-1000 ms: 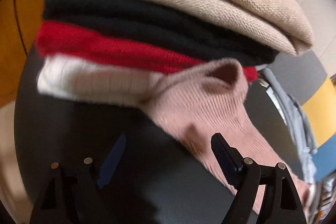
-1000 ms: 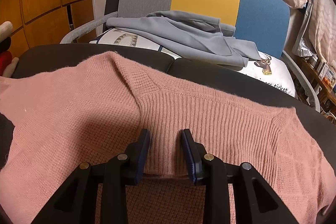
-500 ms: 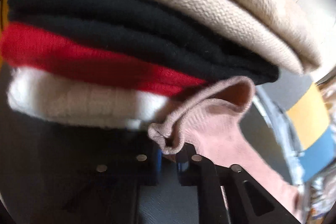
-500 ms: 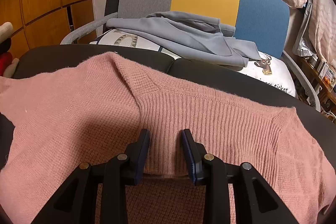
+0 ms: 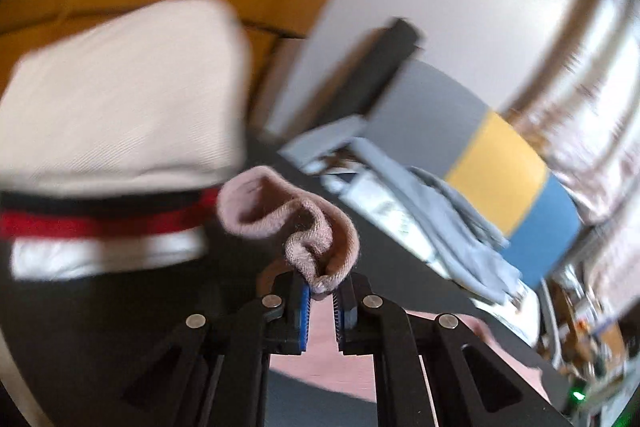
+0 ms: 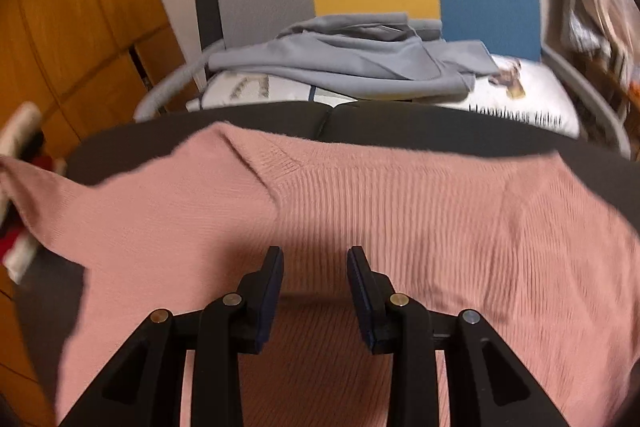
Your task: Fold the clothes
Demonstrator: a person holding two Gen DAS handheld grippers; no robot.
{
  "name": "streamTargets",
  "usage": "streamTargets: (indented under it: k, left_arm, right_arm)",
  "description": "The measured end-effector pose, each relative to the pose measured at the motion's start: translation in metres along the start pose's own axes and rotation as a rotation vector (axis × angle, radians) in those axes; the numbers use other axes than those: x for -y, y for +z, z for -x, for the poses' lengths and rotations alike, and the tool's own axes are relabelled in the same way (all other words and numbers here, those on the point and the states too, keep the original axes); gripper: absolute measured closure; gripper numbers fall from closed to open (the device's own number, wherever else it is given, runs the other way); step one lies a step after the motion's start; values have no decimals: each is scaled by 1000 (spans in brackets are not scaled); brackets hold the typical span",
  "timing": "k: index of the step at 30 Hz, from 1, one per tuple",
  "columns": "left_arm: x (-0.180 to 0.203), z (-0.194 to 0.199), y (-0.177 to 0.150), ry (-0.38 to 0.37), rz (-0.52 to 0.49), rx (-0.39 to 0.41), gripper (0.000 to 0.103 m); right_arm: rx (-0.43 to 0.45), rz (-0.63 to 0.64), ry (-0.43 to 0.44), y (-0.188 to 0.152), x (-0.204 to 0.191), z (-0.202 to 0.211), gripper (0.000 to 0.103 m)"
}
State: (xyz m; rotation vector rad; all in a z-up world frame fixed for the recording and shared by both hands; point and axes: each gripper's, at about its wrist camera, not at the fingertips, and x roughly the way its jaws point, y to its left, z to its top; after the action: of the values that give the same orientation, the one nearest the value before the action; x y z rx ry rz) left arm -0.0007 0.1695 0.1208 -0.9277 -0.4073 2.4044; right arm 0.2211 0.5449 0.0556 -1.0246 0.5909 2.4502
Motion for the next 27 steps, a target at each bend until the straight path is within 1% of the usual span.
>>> streamTargets:
  k: [4,6,10,12,13,15,16,19,20,22,25,27]
  left_arm:
    - [77,-6,26,-128,-106,-46,93]
    - [129,-25,29,-178,-167,-54,93]
    - [216,-29,8,-266,-296,-106,93]
    - [254,-50,-7,-277,-351,-141,93]
    - [274,-62,-22,-286,-384,-165,93]
    - [305,-87,-48,-287,-419,-215,93]
    - [317,-97,-65,-289,-436,-255,93]
    - [338,-127,-111,-262,-496,-337,92]
    - [338,-129,-126,-249,-524,-369,85]
    - [336,-137,-155,-219,-584,-451,78]
    - [312,-130,-169,-235,-593,-512,63]
    - [292,-120,-161,-272,-574,-483,49]
  right_arm:
    - [29,-117,67,-19,15,26,70]
    - [36,-151,90,-26,22,35,70]
    - [60,-228,100,-43,40,56,70]
    - [68,-277,103,-53,52,65,70]
    - [67,-295,105,-57,58,67,70]
    - [66,-331,111,-65,69,72,70]
    - [65,-345,112,-70,73,74,70]
    - [52,-354,104,-80,81,76,70]
    - [48,-355,101,-82,83,76,70]
    - [44,-355,96,-85,86,75,70]
    - [54,-361,97,-83,88,75,70]
    - [55,-364,100,-71,89,68,70]
